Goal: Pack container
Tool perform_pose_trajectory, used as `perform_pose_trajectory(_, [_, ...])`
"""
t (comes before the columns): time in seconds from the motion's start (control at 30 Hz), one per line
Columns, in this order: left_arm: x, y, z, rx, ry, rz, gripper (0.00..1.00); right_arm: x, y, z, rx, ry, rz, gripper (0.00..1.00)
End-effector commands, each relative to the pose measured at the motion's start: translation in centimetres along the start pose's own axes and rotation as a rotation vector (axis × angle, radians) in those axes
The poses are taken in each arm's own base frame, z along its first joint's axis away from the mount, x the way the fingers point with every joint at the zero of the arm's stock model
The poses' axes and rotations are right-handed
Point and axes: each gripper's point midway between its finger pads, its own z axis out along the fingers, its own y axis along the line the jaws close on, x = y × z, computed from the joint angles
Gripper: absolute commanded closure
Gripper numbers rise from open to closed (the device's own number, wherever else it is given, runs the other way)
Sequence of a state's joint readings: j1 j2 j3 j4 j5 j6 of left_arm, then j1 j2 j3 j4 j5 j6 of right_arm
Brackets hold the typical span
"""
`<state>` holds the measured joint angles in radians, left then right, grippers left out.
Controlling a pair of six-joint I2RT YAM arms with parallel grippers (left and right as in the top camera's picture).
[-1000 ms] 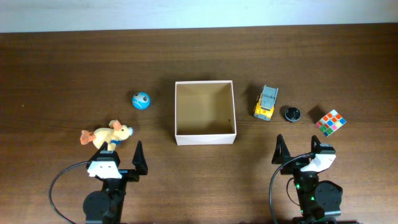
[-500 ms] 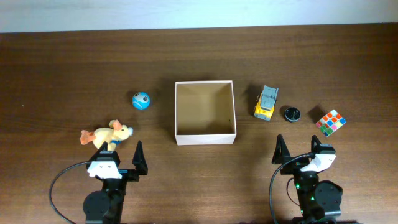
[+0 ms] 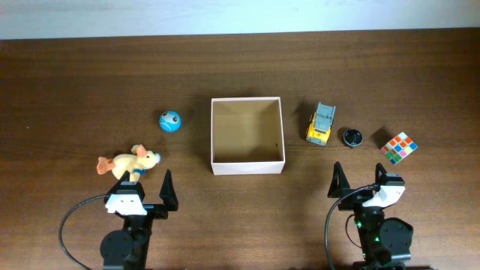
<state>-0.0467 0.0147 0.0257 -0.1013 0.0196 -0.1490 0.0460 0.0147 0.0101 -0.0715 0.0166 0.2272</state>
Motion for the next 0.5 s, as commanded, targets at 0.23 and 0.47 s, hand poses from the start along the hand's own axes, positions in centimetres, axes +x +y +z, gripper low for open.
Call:
perform_pose_trajectory(0.23, [0.08, -0.26, 0.0, 0.015, -0.003, 0.02, 0.01, 0.28, 0.18, -0.02, -0.01, 0.007, -0.011, 0.01])
perform_pose_trajectory(0.47, [0.08, -0.26, -0.01, 0.015, -0.003, 0.02, 0.01, 0.17, 0.22, -0.02, -0.012, 0.002, -0.011, 0.01])
